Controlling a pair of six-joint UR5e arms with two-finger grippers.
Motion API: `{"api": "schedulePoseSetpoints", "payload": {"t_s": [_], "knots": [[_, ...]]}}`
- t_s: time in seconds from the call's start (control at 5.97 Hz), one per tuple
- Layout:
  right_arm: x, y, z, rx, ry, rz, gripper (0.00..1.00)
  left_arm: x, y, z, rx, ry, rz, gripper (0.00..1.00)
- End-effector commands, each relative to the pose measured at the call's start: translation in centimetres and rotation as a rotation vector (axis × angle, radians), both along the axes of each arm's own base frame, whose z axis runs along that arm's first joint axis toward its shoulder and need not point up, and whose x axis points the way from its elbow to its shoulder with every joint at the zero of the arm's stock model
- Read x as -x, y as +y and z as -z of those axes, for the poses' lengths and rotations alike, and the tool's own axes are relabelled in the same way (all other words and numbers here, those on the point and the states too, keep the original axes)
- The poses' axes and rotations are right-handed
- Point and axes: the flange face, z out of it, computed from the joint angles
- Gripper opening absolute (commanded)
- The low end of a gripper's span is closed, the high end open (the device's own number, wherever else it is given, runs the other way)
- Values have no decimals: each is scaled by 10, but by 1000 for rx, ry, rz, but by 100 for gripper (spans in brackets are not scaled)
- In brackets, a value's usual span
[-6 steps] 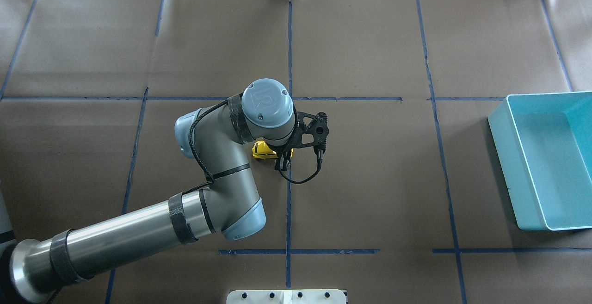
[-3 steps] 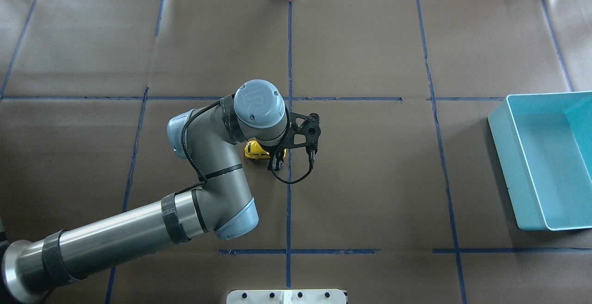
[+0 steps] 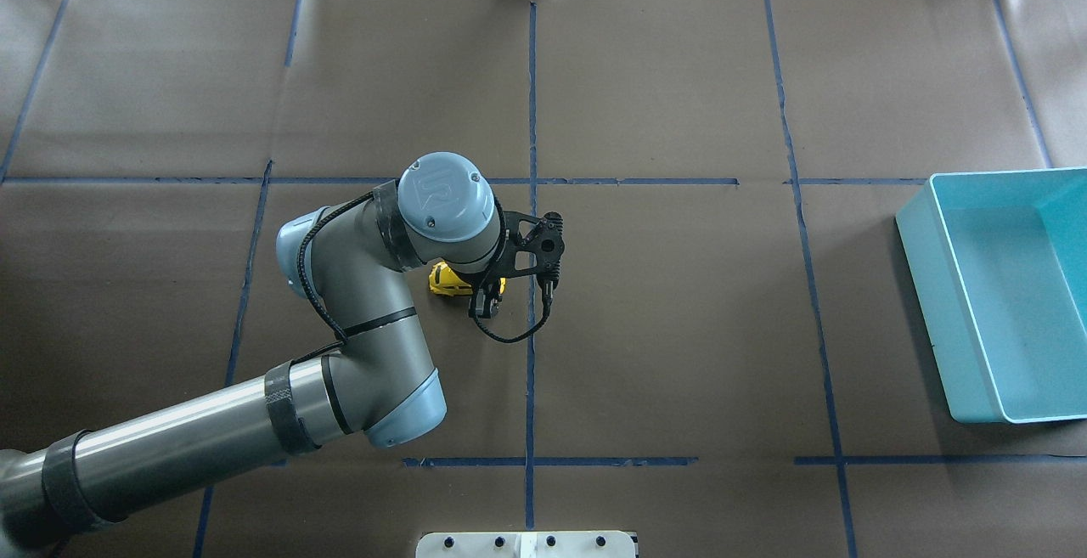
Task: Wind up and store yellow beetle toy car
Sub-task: 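Drag the pressed car backward toward the robot with the left gripper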
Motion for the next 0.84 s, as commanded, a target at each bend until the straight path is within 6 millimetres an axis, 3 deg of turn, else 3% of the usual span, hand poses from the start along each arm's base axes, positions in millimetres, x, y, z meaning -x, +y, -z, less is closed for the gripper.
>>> {"api": "schedulePoseSetpoints", "payload": {"t_s": [0.0,0.67], "knots": [[1,0,1,-2,-3,0,100,9,4,-16,1,-1,0,0],[1,-1,3,-5,-6,0,100,27,9,-34,2,-5,5,0]]}}
